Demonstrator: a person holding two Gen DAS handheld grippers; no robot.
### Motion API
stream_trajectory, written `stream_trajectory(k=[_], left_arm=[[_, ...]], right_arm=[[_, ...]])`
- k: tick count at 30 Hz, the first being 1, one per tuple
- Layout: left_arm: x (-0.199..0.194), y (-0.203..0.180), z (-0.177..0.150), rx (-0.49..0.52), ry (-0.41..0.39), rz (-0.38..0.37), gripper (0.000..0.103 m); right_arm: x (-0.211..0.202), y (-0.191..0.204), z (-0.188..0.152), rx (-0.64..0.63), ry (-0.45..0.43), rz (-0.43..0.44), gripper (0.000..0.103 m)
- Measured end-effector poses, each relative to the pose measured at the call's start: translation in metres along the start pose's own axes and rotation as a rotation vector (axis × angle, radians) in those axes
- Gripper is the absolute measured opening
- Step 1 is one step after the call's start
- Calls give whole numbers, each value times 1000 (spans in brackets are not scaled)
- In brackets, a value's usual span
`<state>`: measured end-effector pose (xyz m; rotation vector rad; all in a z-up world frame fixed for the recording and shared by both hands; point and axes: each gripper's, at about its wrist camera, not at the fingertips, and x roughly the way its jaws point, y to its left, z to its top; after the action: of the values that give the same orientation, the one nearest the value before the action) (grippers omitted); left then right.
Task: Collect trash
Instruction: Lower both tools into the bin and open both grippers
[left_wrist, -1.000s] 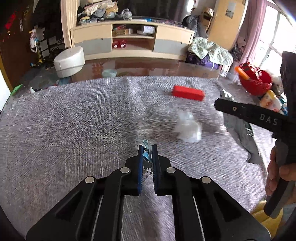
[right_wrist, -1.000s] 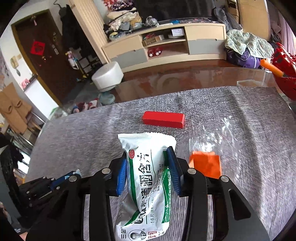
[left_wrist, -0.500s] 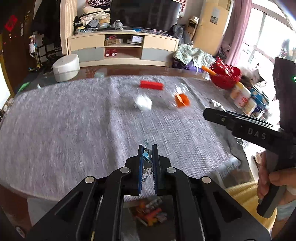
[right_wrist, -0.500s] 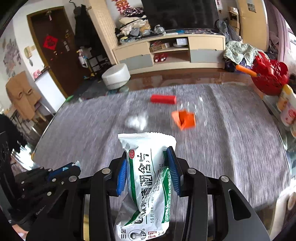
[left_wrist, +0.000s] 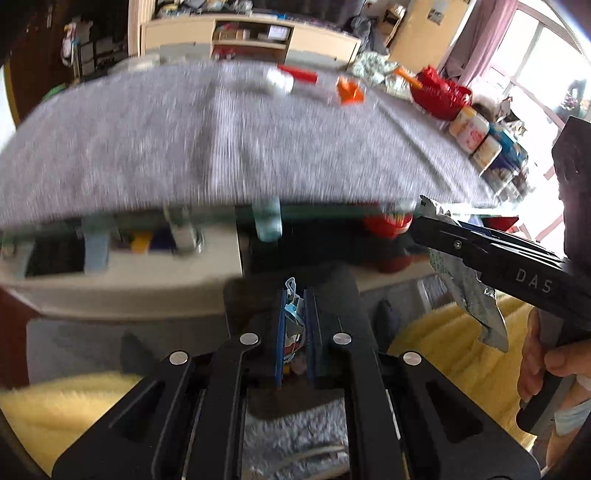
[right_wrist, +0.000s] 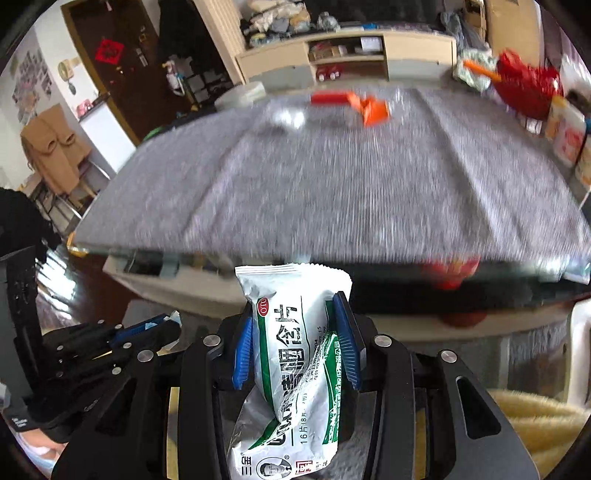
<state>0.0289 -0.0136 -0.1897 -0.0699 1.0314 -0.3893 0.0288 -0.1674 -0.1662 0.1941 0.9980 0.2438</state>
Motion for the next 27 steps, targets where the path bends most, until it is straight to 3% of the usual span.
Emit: stream_trajectory(k=[7, 21, 25, 27], left_arm=[[40, 2, -36, -17, 102, -5, 8], [80, 7, -45, -44, 207, -35, 11], [84, 7, -45, -50, 221, -25, 25], [84, 9, -44, -53, 223, -18, 37]], right_arm=[[38, -11, -32, 45, 82, -4, 41], [86, -19, -45, 100, 176, -8, 43], [88, -20, -43, 109, 190, -2, 49], [89, -21, -42, 113, 193, -5, 66]])
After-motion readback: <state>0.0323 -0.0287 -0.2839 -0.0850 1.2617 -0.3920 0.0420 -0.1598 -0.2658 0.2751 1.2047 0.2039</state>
